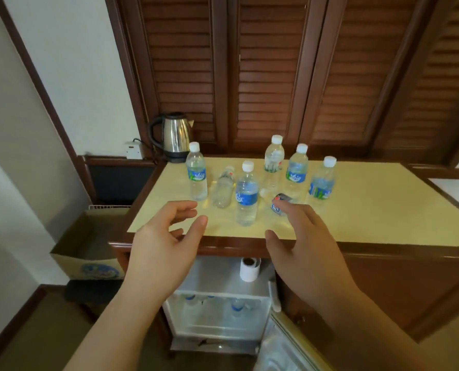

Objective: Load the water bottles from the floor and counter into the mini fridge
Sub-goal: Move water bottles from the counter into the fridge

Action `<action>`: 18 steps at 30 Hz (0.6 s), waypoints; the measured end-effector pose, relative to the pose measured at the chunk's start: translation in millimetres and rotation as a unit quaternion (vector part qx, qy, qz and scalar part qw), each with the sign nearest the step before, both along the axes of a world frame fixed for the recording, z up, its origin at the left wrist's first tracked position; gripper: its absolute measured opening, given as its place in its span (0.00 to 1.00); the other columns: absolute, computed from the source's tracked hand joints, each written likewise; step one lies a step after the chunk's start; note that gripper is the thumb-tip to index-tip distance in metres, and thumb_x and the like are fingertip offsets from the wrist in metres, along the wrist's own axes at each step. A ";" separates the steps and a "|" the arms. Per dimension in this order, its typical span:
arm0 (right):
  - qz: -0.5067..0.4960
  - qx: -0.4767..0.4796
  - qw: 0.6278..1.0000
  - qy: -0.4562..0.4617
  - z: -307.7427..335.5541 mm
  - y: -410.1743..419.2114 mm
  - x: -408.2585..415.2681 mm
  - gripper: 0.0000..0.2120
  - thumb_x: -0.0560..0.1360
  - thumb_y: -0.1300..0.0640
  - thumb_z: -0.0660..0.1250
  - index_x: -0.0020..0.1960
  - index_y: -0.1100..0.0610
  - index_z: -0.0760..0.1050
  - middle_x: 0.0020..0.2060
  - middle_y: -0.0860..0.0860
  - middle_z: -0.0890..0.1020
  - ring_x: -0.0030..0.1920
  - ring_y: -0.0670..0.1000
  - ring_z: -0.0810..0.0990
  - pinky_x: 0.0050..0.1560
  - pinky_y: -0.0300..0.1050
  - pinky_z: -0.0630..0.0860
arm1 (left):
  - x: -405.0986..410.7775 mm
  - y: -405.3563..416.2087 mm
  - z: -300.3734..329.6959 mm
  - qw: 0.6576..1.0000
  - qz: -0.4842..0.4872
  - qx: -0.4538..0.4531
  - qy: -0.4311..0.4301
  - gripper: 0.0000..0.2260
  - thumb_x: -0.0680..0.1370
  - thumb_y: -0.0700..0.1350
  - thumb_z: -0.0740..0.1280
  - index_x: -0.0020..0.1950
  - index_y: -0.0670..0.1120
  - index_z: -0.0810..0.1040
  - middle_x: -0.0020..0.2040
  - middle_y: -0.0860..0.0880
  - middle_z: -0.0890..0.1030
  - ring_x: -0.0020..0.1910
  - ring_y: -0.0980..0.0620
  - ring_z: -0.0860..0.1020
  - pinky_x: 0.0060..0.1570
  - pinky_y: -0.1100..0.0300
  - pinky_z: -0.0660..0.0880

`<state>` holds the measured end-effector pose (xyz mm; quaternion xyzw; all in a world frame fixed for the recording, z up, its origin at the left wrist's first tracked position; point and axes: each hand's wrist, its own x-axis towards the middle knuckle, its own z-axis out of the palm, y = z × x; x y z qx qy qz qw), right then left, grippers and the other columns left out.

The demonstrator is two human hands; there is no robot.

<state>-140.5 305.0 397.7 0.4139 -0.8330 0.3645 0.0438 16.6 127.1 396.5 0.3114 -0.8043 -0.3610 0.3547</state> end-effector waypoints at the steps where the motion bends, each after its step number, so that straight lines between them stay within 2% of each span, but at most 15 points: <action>1: 0.000 0.008 1.000 0.000 4.9 -8.3 -6.9 0.28 0.80 0.46 0.67 0.77 0.42 0.62 0.71 0.40 0.68 0.71 0.42 0.67 0.64 0.36 0.67 | -4.0 -4.7 4.0 1.000 0.001 0.001 0.001 0.13 0.78 0.55 0.72 0.62 0.60 0.79 0.52 0.65 0.81 0.55 0.76 0.75 0.43 0.79 0.71; 4: -0.012 0.014 1.000 -0.004 16.3 -42.5 -27.8 0.29 0.79 0.45 0.67 0.78 0.42 0.62 0.71 0.43 0.70 0.69 0.45 0.71 0.61 0.36 0.70 | -18.4 -28.4 13.0 1.000 0.004 0.000 -0.018 0.13 0.78 0.55 0.72 0.62 0.61 0.79 0.52 0.65 0.81 0.55 0.76 0.75 0.46 0.77 0.70; 8: -0.037 0.035 0.999 -0.013 24.5 -99.1 -57.6 0.29 0.80 0.43 0.65 0.78 0.40 0.60 0.73 0.48 0.70 0.68 0.50 0.74 0.64 0.46 0.75 | -53.1 -85.4 23.6 0.998 0.007 -0.023 -0.060 0.17 0.77 0.57 0.72 0.66 0.61 0.77 0.56 0.62 0.81 0.58 0.63 0.78 0.55 0.62 0.77; 11: -0.061 0.054 0.996 -0.019 23.4 -140.0 -81.1 0.29 0.80 0.44 0.65 0.79 0.42 0.60 0.72 0.52 0.71 0.67 0.55 0.75 0.66 0.55 0.76 | -95.0 -138.0 30.9 0.994 -0.010 -0.062 -0.090 0.22 0.78 0.58 0.71 0.72 0.60 0.73 0.64 0.55 0.80 0.63 0.56 0.77 0.56 0.60 0.74; 13: -0.088 0.064 0.994 -0.019 18.1 -161.8 -96.7 0.29 0.80 0.44 0.65 0.79 0.42 0.61 0.70 0.54 0.73 0.66 0.57 0.76 0.65 0.57 0.77 | -129.0 -173.2 33.6 0.989 -0.016 -0.085 -0.117 0.26 0.78 0.58 0.70 0.76 0.61 0.69 0.70 0.49 0.76 0.68 0.49 0.75 0.62 0.55 0.74; 15: -0.116 0.066 0.991 -0.027 11.6 -178.0 -109.2 0.28 0.80 0.45 0.66 0.78 0.42 0.63 0.69 0.54 0.73 0.66 0.58 0.76 0.63 0.58 0.78 | -162.7 -204.7 35.5 0.980 -0.026 -0.099 -0.168 0.31 0.78 0.60 0.70 0.80 0.62 0.63 0.75 0.45 0.71 0.71 0.43 0.73 0.68 0.48 0.74; 18: -0.133 0.047 0.989 -0.040 -0.4 -191.2 -120.7 0.26 0.80 0.46 0.66 0.76 0.41 0.65 0.64 0.53 0.76 0.63 0.56 0.77 0.61 0.57 0.78 | -204.8 -248.1 26.5 0.955 -0.051 -0.133 -0.260 0.35 0.79 0.62 0.67 0.83 0.59 0.57 0.77 0.42 0.71 0.72 0.40 0.72 0.69 0.45 0.73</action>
